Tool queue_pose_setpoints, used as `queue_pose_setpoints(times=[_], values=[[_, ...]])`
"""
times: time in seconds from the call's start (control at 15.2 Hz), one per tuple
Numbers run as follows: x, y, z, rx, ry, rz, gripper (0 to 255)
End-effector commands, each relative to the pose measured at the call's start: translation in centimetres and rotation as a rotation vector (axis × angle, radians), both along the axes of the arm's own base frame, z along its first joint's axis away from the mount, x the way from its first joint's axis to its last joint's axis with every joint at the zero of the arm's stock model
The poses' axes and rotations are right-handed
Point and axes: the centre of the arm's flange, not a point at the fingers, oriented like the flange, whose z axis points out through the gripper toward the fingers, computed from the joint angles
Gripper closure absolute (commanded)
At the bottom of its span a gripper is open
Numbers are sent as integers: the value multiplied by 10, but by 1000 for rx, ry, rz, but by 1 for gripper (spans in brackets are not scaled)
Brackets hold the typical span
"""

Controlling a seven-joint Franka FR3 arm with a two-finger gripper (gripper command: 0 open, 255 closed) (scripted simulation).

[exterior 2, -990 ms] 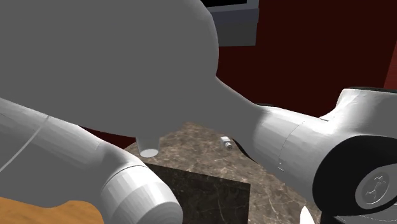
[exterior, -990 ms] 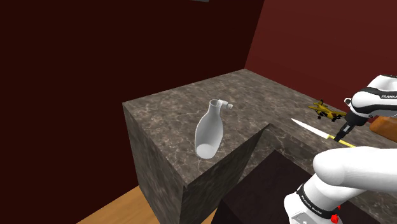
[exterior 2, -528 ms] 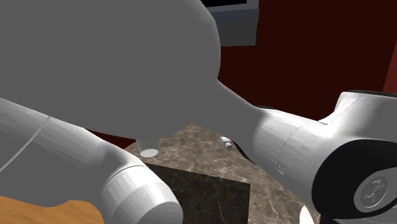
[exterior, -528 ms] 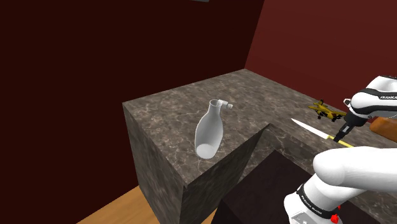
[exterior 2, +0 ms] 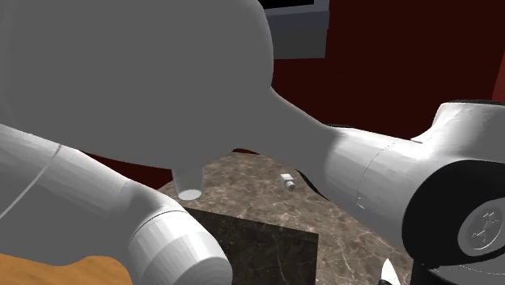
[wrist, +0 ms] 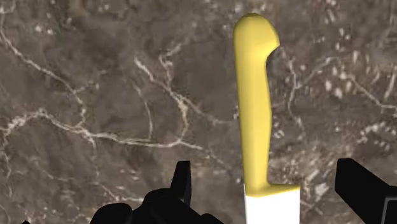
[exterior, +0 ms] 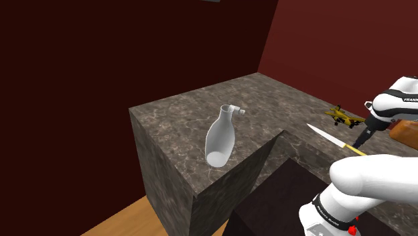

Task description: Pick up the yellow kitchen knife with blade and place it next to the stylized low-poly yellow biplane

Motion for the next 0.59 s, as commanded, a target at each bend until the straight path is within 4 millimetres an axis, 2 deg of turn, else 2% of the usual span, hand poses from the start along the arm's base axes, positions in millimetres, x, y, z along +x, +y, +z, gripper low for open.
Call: queue_pose_setpoints(times=[0.0, 0.07, 0.53], values=[[3, 4, 25, 1, 1, 0, 0], [3, 4, 35, 1, 1, 0, 0], [3, 4, 35, 1, 1, 0, 0]])
